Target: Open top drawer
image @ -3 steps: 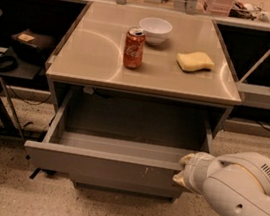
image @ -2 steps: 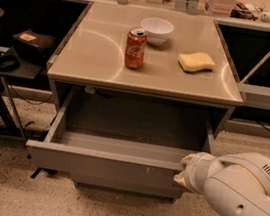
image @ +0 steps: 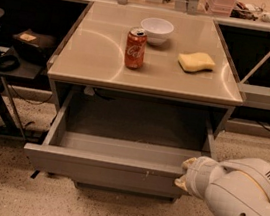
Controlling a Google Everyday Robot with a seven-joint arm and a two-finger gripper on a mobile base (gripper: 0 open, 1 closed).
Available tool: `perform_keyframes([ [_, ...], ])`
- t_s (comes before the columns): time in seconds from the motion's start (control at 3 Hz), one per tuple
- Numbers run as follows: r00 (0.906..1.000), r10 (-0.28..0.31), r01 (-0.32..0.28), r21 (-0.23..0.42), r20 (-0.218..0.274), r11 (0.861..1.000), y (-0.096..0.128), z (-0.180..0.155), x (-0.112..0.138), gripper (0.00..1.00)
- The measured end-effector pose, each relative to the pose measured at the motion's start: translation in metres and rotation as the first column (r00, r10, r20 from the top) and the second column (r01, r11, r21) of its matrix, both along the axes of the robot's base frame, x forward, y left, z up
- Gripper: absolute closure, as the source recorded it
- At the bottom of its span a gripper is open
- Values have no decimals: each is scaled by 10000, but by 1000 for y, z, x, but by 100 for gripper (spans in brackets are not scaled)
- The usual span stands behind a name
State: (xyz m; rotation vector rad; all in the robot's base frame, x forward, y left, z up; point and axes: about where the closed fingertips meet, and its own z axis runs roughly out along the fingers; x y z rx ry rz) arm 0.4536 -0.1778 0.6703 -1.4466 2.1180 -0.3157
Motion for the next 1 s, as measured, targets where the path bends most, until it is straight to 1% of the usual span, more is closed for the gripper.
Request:
perform_keyframes([
  [0.33,10000,-36,36,-45,-33,10000,-2,-1,-11,100],
  [0.67,10000,-35,35,-45,-32,10000,-2,0,-11,100],
  [1.0,10000,-69,69,-91,-68,9999,-4,-2,-22,100],
])
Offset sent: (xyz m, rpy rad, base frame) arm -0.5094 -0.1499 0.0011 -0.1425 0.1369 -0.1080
